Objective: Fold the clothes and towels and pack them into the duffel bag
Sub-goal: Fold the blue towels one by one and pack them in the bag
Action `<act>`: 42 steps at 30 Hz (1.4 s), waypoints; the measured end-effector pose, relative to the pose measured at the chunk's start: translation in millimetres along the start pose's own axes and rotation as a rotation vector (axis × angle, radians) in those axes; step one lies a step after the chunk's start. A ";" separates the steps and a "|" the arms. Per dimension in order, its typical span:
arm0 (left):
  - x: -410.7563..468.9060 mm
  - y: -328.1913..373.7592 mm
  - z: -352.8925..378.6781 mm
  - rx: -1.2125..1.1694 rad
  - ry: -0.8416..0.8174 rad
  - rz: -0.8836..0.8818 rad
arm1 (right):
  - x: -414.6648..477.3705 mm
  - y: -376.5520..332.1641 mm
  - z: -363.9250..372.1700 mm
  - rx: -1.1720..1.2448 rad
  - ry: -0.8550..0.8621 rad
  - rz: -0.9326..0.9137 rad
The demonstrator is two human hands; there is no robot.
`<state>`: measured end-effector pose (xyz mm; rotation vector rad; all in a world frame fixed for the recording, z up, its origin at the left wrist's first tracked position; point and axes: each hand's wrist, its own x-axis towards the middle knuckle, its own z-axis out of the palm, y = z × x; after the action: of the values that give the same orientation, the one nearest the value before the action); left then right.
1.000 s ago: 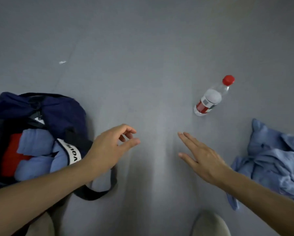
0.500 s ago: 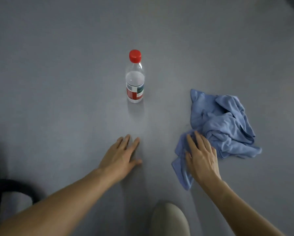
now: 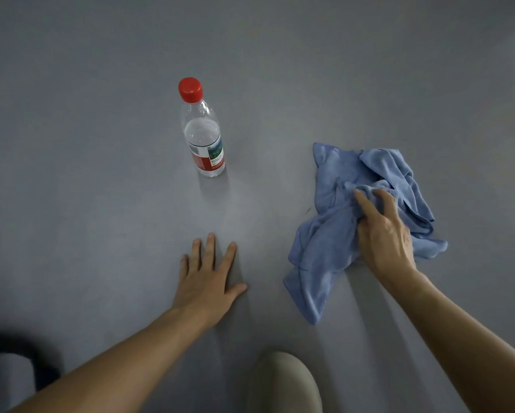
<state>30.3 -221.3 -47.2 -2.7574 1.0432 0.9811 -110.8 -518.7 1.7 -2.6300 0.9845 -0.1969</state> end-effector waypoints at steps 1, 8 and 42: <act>0.0 -0.4 -0.1 -0.003 -0.001 -0.001 | 2.0 0.2 0.9 0.017 0.009 0.014; -2.6 3.3 -23.0 -0.162 0.234 0.197 | 5.6 -53.5 -17.7 0.210 0.081 -0.163; -359.4 -149.8 -293.1 -0.375 0.715 -0.047 | -87.3 -480.0 -212.0 -0.080 -0.380 -0.642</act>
<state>75.3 33.7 365.6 -3.5434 0.8966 0.1610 67.4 -174.3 365.9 -2.8181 0.0126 0.1984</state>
